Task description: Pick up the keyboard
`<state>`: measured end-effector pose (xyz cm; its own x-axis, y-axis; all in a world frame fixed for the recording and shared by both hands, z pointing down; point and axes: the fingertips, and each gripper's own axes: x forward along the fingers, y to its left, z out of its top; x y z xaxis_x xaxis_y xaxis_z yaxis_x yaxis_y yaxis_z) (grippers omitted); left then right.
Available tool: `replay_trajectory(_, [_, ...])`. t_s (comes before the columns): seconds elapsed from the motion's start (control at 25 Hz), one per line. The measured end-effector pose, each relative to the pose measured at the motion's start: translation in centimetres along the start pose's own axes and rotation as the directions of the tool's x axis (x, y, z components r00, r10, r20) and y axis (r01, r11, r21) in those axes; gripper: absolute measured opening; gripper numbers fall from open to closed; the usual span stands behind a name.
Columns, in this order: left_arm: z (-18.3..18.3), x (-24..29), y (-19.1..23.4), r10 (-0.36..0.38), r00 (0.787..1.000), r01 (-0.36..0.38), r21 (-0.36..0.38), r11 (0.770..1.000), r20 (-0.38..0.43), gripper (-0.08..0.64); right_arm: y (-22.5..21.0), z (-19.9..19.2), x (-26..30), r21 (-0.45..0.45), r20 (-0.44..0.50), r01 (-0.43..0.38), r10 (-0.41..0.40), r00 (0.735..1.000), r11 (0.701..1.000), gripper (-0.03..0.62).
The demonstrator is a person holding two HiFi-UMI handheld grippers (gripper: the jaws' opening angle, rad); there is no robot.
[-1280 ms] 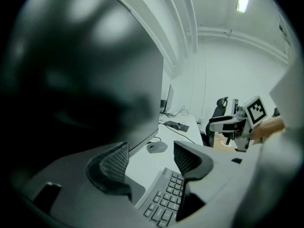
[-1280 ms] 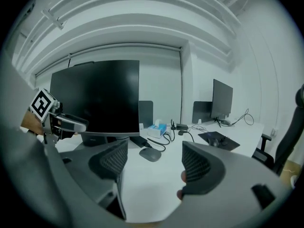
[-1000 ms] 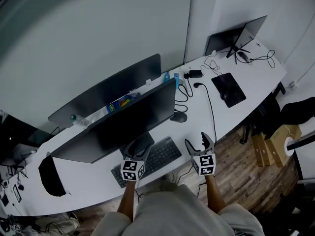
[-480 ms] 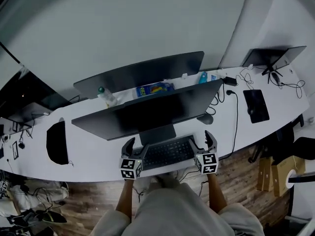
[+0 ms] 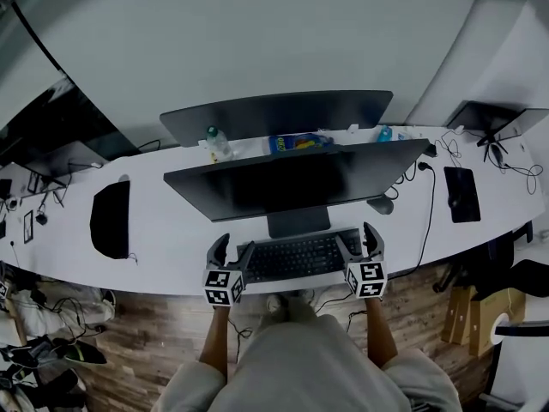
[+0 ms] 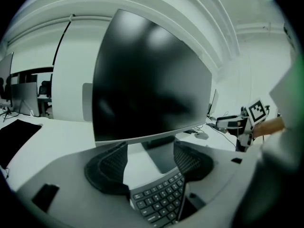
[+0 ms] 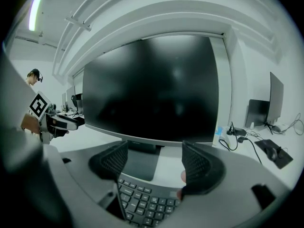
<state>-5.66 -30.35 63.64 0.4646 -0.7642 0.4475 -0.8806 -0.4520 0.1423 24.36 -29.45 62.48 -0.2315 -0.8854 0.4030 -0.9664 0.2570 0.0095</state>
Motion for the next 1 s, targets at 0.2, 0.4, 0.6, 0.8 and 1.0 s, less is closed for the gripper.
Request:
replay_trajectory(0.2, [-1.1, -2.0, 1.6, -0.003, 1.000, 0.003, -0.030, 1.000, -0.002, 0.291, 1.8, -0.2, -0.5, -0.023, -0.020, 0.006, -0.007, 1.000, 1.000, 0.341])
replay_trajectory(0.4, [-2.3, -3.1, 2.4, -0.017, 1.000, 0.016, -0.048, 0.999, -0.014, 0.291, 3.2, -0.1, -1.0, -0.043, -0.027, 0.006, -0.007, 1.000, 0.999, 0.341])
replay_trajectory(0.6, [-3.7, -3.5, 2.3, -0.008, 0.999, 0.006, -0.063, 0.998, -0.031, 0.291, 3.5, -0.8, -1.3, -0.050, -0.039, -0.007, 0.005, 0.999, 0.999, 0.345])
replay_trajectory(0.8, [-4.4, -3.1, 1.6, 0.013, 0.999, -0.017, -0.100, 0.995, -0.040, 0.293, 2.4, -1.5, -0.9, -0.052, -0.055, -0.035, 0.032, 0.998, 0.998, 0.353])
replay_trajectory(1.0, [-5.2, -2.4, 1.1, 0.047, 0.997, -0.055, -0.145, 0.988, -0.058, 0.295, 0.8, -2.7, -0.1, -0.043, -0.082, -0.066, 0.063, 0.995, 0.997, 0.359])
